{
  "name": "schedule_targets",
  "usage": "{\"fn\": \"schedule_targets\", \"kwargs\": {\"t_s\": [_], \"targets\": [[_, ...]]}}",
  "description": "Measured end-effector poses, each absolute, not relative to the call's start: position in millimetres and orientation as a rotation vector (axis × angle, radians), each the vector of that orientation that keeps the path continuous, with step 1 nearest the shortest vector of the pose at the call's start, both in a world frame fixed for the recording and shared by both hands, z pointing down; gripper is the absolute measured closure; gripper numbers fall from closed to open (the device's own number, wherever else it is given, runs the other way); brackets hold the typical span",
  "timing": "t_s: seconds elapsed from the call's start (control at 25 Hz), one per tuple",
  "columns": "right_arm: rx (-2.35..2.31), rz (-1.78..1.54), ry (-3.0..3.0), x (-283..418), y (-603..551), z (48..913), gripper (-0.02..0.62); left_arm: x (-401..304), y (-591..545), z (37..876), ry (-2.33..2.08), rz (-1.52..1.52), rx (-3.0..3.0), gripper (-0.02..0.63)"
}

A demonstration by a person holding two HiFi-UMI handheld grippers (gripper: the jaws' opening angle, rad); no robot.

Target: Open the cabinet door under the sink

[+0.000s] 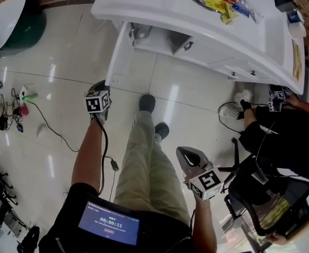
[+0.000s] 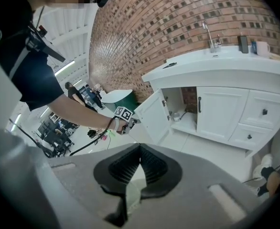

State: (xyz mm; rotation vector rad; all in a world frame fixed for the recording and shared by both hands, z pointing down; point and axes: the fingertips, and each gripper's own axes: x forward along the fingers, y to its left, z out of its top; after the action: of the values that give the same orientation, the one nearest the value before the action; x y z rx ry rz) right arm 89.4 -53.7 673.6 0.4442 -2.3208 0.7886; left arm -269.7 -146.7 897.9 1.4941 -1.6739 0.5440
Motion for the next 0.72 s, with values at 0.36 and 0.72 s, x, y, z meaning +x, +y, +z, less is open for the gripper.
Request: {"fn": "schedule_targets", "kwargs": {"t_s": [0.36,0.72], "targets": [[0.434,0.785,-2.356,89,-53,671,0.603,-265,-146,896,-1.696,0.652,1.512,0.567],[0.459,0.776,-2.369,107,-58,657,0.604,-256,-113,862,-1.743,0.707,1.497,0.591]]}}
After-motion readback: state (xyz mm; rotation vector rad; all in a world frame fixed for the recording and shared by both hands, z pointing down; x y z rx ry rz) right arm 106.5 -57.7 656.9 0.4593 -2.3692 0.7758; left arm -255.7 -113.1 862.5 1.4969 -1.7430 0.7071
